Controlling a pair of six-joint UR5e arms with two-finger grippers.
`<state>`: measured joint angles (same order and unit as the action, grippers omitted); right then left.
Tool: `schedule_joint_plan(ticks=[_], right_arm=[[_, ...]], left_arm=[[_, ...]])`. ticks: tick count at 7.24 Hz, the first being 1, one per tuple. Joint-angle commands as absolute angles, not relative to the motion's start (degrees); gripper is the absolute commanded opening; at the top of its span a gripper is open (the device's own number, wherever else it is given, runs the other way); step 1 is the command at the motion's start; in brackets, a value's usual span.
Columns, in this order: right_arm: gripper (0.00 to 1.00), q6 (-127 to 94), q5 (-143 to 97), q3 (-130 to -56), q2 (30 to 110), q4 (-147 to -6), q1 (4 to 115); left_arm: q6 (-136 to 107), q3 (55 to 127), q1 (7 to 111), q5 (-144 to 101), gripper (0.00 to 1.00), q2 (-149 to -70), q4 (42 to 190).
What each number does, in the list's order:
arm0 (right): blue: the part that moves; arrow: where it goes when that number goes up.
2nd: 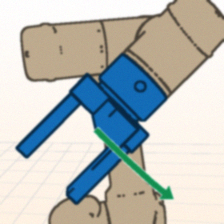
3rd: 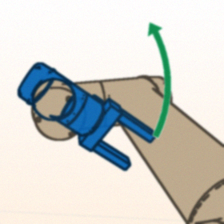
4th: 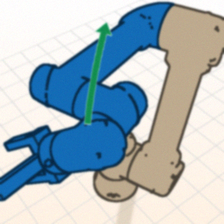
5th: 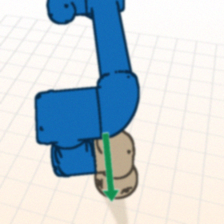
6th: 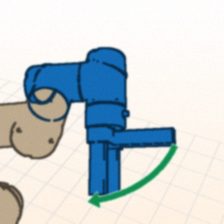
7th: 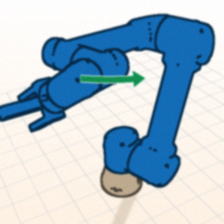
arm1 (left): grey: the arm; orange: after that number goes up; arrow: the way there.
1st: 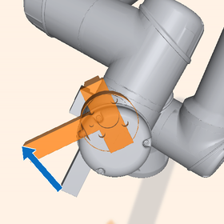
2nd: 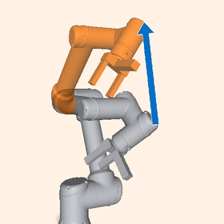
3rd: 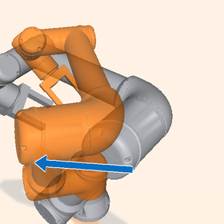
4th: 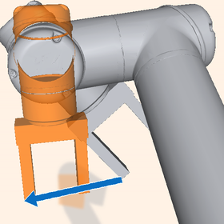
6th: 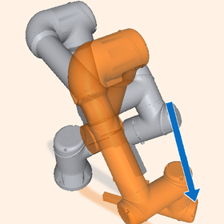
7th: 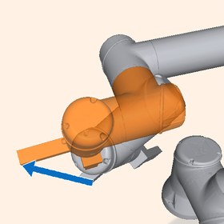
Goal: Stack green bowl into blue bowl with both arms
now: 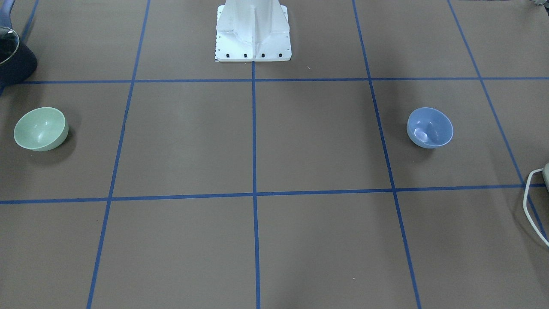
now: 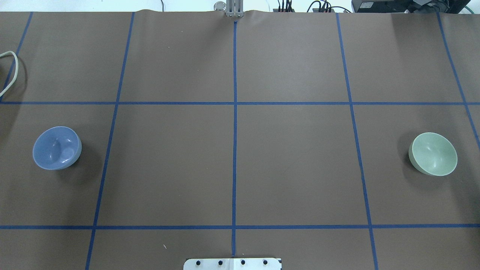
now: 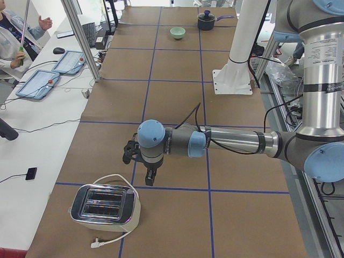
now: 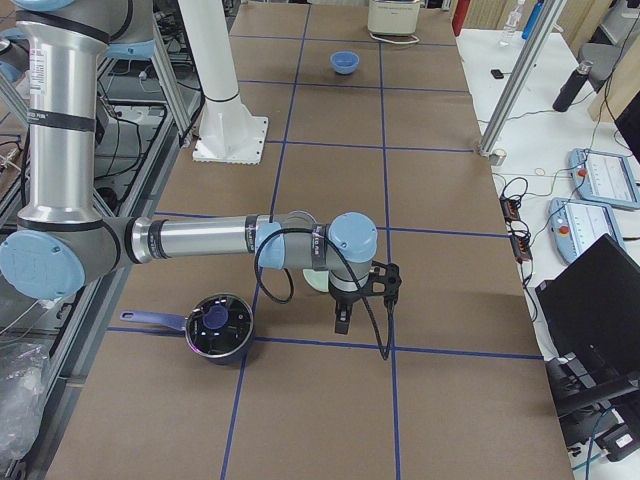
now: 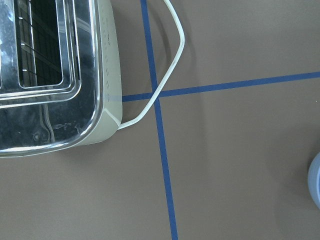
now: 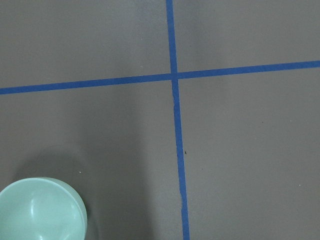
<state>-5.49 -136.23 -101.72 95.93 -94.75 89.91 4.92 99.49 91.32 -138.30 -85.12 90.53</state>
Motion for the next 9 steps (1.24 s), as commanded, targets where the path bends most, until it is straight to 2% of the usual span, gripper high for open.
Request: schedule_joint_plan(ticks=[1,5,7,9], right_arm=[[1.00,-5.19,-136.40,-101.78,96.06,-94.83,89.91],[1.00,-5.36,-136.49,-100.64,96.24,-94.83,89.91],[1.00,-5.36,-137.19,-100.72,96.24,-94.92,89.91],[1.00,-5.36,-137.81,-100.81,96.07,-94.83,89.83]], left_arm=[[4.83,99.49,91.23,-138.34,1.00,-85.25,90.53],[-1.82,101.42,90.18,-138.43,1.00,-86.12,90.79],[-8.84,102.39,85.46,-138.95,1.00,-88.49,91.05],[-22.59,102.30,77.74,-139.04,1.00,-88.42,101.44]])
